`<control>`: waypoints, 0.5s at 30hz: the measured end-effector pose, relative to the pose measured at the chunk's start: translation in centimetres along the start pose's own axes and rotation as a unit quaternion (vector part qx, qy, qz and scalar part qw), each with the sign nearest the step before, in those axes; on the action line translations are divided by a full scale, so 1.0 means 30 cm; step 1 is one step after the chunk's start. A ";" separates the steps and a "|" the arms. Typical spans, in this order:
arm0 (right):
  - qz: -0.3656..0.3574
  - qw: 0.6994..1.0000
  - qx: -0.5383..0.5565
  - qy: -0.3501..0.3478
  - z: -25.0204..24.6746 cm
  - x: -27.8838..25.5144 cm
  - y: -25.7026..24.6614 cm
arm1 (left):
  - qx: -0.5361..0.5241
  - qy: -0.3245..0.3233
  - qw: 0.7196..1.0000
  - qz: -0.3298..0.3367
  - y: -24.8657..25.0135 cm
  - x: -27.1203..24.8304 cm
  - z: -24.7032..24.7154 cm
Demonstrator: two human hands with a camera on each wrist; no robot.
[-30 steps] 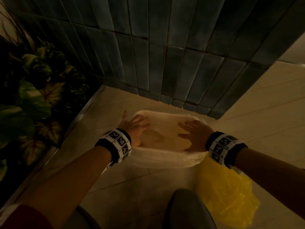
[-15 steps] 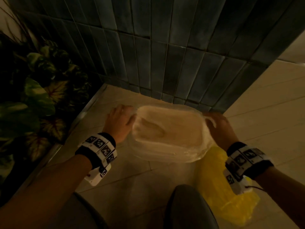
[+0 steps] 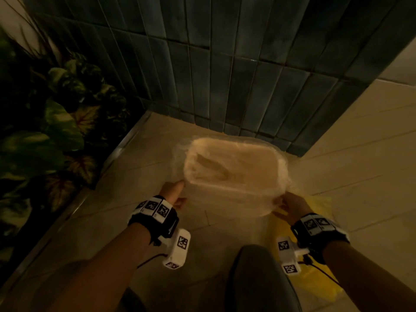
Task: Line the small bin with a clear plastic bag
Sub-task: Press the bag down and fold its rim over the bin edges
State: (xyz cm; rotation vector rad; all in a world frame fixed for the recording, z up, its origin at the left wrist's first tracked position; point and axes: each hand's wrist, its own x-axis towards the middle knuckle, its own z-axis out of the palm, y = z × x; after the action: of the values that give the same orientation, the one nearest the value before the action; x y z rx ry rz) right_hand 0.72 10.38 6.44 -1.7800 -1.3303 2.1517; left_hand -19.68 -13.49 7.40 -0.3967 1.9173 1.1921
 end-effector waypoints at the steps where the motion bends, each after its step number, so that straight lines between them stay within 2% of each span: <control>1: -0.024 0.999 -0.046 0.014 0.002 0.006 -0.009 | 0.011 0.016 1.000 0.019 -0.001 -0.001 -0.002; 6: -0.092 0.985 -0.106 0.096 -0.037 0.023 -0.037 | 0.130 0.138 0.979 0.080 0.014 0.016 -0.046; 9: -0.121 0.964 -0.189 0.143 -0.029 0.024 -0.037 | 0.128 0.147 0.977 0.086 0.023 0.013 -0.039; 11: -0.116 0.963 -0.195 0.143 -0.026 0.020 -0.044 | 0.096 0.130 0.985 0.064 0.020 0.017 -0.033; 13: -0.096 0.986 -0.092 0.100 -0.038 0.012 -0.047 | 0.048 0.097 0.993 0.050 0.020 0.016 -0.040; 15: -0.095 0.993 0.044 0.048 -0.057 -0.010 -0.048 | -0.018 0.079 0.996 0.049 0.028 -0.005 -0.049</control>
State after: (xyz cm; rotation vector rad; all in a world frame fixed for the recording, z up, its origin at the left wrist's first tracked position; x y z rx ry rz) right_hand 1.55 12.11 7.62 -1.6300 -1.3039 1.9680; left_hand -20.82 -14.33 8.34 -0.4319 2.0729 1.2935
